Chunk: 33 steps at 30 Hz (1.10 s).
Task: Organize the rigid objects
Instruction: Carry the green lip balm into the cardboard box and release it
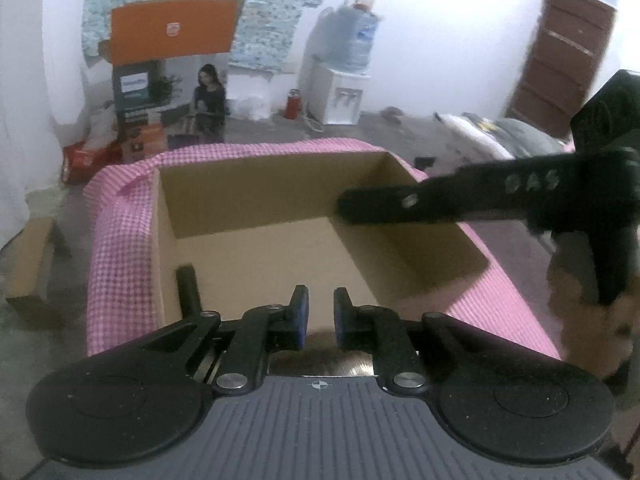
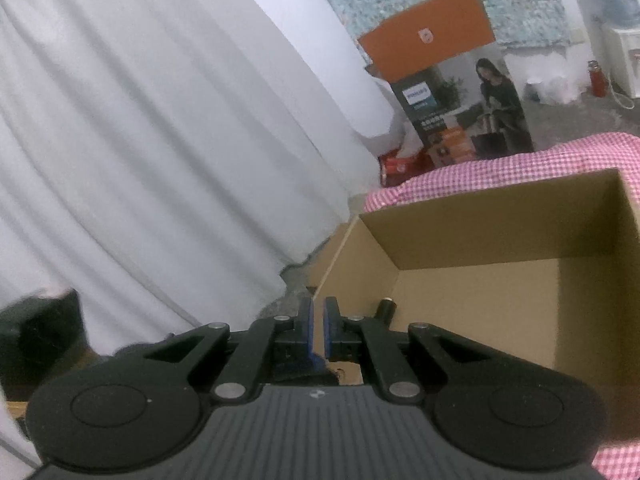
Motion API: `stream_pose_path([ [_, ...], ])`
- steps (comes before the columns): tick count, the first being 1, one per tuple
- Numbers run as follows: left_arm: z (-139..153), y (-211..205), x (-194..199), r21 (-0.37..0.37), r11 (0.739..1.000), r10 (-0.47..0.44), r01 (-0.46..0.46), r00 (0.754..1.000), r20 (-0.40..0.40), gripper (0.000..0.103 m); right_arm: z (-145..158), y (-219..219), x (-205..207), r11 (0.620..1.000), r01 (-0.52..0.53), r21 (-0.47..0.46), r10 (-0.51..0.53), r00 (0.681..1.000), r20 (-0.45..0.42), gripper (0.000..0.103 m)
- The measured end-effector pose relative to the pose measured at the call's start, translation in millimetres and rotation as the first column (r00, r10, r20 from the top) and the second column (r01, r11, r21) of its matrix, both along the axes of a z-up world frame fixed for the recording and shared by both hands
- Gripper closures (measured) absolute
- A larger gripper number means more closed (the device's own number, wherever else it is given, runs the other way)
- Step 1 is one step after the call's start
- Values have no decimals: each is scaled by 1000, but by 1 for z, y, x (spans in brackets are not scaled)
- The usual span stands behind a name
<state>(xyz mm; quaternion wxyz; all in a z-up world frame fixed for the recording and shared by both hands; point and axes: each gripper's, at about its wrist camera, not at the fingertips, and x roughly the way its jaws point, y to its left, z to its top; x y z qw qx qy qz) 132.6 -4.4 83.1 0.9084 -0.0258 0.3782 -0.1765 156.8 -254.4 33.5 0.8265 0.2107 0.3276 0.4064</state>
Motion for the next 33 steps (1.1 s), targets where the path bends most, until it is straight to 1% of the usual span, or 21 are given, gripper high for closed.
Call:
stream_pose_path([
  [3, -5, -4, -14, 8, 999, -45, 45, 999, -7, 88, -11, -25, -17, 1000, 27, 7, -27, 999, -34, 95],
  [5, -12, -8, -24, 6, 997, -76, 77, 997, -34, 87, -22, -35, -26, 999, 41, -12, -42, 997, -71, 93],
  [7, -25, -13, -34, -1, 994, -110, 110, 991, -79, 87, -38, -43, -37, 999, 46, -24, -49, 991, -126, 90],
  [10, -50, -22, -49, 21, 990, -136, 141, 979, -149, 87, -71, -50, -54, 999, 39, -23, -43, 972, -231, 88],
  [12, -66, -25, -55, 43, 989, -130, 140, 975, -182, 87, -93, -48, -64, 999, 31, -30, -38, 954, -297, 88],
  [14, -79, -27, -57, 34, 990, -127, 138, 966, -225, 87, -114, -42, -71, 999, 22, -35, -33, 936, -349, 88],
  [16, -88, -30, -58, 43, 989, -125, 139, 962, -243, 87, -129, -35, -75, 999, 11, -41, -26, 923, -385, 88],
  [17, -91, -33, -59, 62, 988, -122, 140, 964, -238, 87, -135, -31, -76, 999, 6, -45, -23, 917, -398, 87],
  [19, -94, -37, -60, 97, 985, -118, 142, 968, -224, 87, -141, -24, -77, 999, -1, -51, -20, 915, -404, 87],
  [20, -95, -38, -60, 108, 984, -119, 145, 969, -217, 87, -142, -20, -78, 998, -6, -59, -18, 917, -399, 84],
  [21, -95, -40, -59, 113, 982, -122, 148, 970, -211, 87, -142, -16, -78, 998, -8, -68, -19, 920, -392, 75],
  [22, -96, -42, -59, 115, 982, -125, 151, 970, -209, 86, -141, -13, -76, 998, -13, -66, -13, 924, -382, 71],
  [23, -96, -44, -59, 118, 981, -129, 155, 970, -205, 86, -140, -11, -76, 998, -19, -64, -6, 927, -375, 63],
  [24, -96, -46, -59, 118, 980, -134, 160, 970, -204, 86, -138, -9, -77, 998, -22, -66, -4, 931, -365, 58],
  [26, -98, -49, -55, 117, 979, -139, 166, 969, -206, 86, -137, -5, -79, 996, -22, -89, -10, 939, -344, 57],
  [31, -104, -50, -48, 105, 979, -150, 175, 966, -210, 86, -134, 0, -78, 992, -17, -122, -26, 940, -341, 58],
  [33, -104, -51, -49, 99, 979, -155, 179, 965, -212, 84, -133, 0, -78, 990, -8, -140, -40, 940, -338, 62],
])
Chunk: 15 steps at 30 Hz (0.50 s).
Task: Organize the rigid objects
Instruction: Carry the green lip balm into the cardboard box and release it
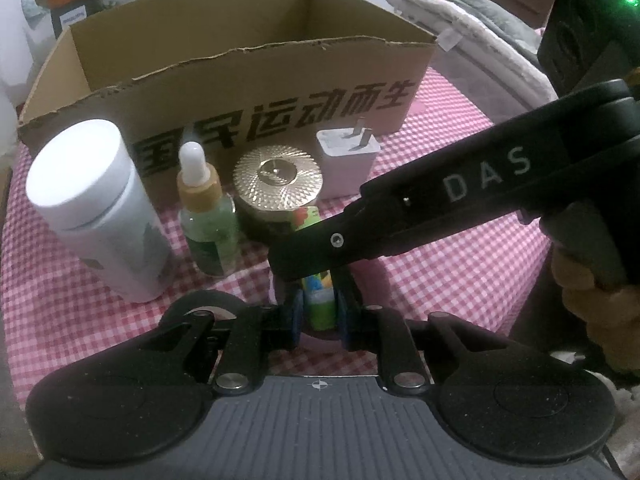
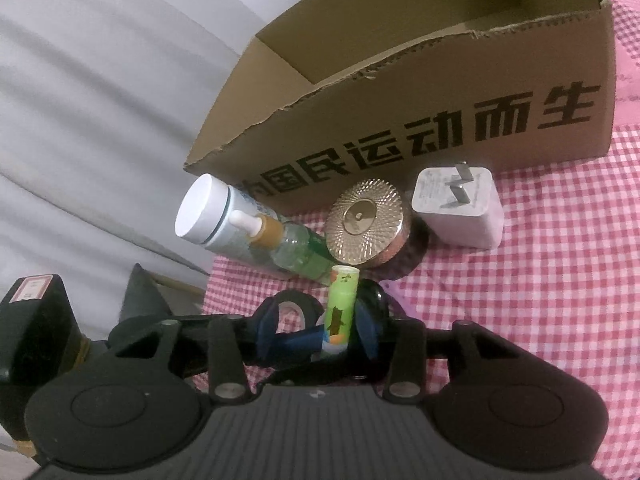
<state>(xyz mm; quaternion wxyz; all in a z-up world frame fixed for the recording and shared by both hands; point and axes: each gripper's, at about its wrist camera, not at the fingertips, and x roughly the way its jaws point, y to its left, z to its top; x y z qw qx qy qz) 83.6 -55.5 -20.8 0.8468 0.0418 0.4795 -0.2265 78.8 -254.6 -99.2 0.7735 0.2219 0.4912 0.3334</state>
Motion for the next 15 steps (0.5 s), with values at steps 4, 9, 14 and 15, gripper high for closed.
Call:
stream_pose_path([
  [4, -2, -7, 3, -3, 1000, 2, -2, 1000, 10, 80, -3, 1, 1, 1000, 16, 7, -16, 1000, 3, 68],
  [9, -3, -10, -3, 4, 1000, 10, -10, 998, 59, 84, -3, 0, -3, 999, 45, -17, -44, 997, 58, 86],
  [14, -3, -15, -14, 26, 1000, 9, -12, 994, 106, 86, -2, -3, -10, 998, 54, -12, -53, 994, 98, 87],
  [15, -1, -15, -17, 26, 1000, 10, -13, 993, 116, 86, -1, -4, -12, 998, 57, -8, -56, 993, 105, 87],
])
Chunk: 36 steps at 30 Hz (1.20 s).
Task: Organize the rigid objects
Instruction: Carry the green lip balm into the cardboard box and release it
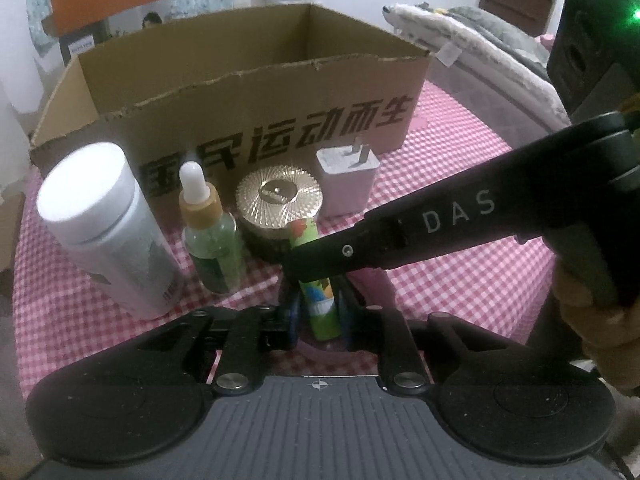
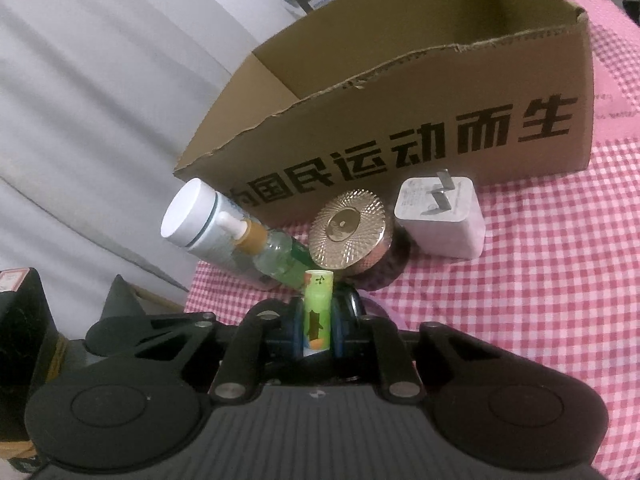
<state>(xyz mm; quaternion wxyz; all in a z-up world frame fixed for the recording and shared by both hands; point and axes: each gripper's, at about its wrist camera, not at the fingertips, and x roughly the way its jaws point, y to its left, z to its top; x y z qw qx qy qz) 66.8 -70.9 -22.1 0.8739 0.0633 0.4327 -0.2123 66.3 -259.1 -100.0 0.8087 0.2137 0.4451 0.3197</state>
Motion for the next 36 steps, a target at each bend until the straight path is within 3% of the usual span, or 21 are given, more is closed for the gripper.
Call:
stream_pose_path([
  [4, 23, 6, -13, -13, 1000, 4, -4, 998, 60, 87, 18, -7, -12, 1000, 1, 18, -2, 999, 47, 87],
  [8, 66, 11, -17, -3, 1000, 16, -15, 984, 178, 87, 65, -6, -22, 999, -29, 16, 25, 981, 190, 87],
  [11, 96, 19, 1, 4, 999, 47, -49, 972, 229, 87, 102, 1, -11, 998, -62, 9, 57, 954, 294, 87],
  [14, 116, 28, 37, 13, 996, 81, -86, 974, 211, 86, 128, 13, 21, 995, -100, 1, 94, 938, 334, 87],
  [18, 108, 39, 104, 31, 991, 126, -130, 986, 108, 87, 135, 34, 93, 988, -150, -26, 152, 957, 245, 87],
  [24, 69, 57, 172, 102, 980, 178, -171, 981, -70, 86, 93, 75, 197, 980, -196, -27, 195, 980, -23, 87],
  [30, 56, 58, 190, 223, 956, 215, -191, 973, -87, 83, 54, 105, 244, 971, -227, -69, 218, 969, -119, 86],
  [36, 64, 60, 190, 200, 961, 208, -193, 976, -59, 77, 45, 107, 253, 979, -199, -45, 191, 971, -140, 84],
])
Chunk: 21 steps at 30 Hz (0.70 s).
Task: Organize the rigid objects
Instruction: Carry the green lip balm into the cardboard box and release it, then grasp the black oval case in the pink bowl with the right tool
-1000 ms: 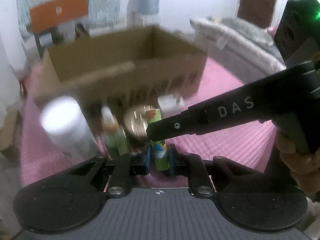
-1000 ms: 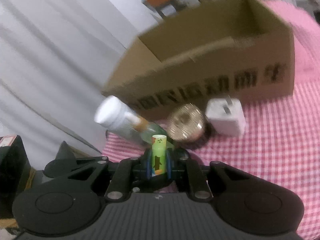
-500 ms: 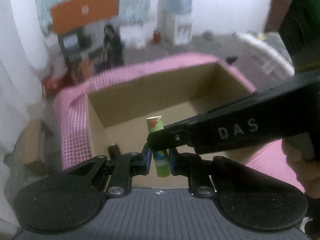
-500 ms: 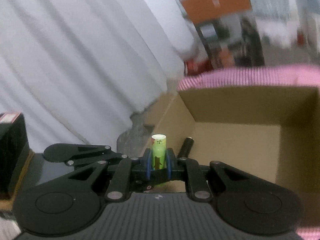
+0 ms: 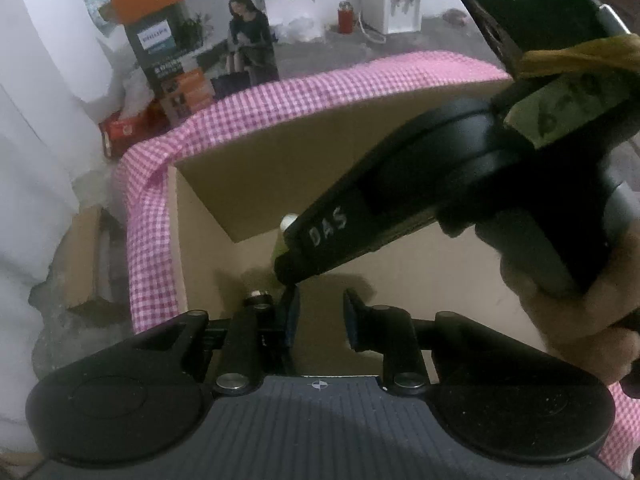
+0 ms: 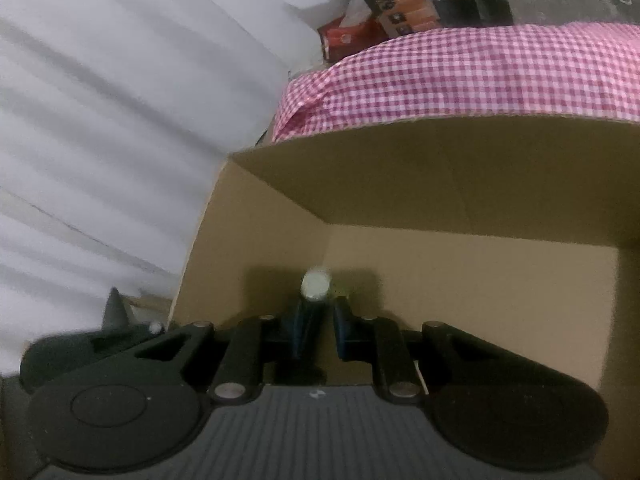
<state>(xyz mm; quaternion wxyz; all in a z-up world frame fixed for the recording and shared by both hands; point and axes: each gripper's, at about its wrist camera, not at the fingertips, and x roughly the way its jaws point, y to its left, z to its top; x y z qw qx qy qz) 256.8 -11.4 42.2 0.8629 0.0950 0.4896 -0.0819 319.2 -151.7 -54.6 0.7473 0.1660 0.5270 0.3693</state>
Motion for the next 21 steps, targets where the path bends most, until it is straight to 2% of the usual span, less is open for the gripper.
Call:
stream_pose_path([
  [4, 16, -1, -14, -32, 999, -7, 9, 998, 55, 67, 17, -16, -11, 998, 31, 53, -33, 999, 37, 83],
  [8, 41, 3, -41, -70, 997, -11, 20, 992, 128, 60, 47, -44, -43, 992, 50, 116, -63, 992, 108, 83],
  [15, 80, 13, -111, -164, 986, 3, 37, 972, 235, 56, 88, -113, -142, 972, 69, 225, -119, 969, 215, 83],
  [18, 80, 12, -141, -197, 979, -8, 59, 968, 251, 56, 91, -139, -186, 963, 78, 259, -139, 964, 227, 83],
  [21, 70, 7, -166, -236, 968, -25, 81, 972, 233, 55, 84, -157, -229, 962, 82, 262, -146, 961, 236, 83],
])
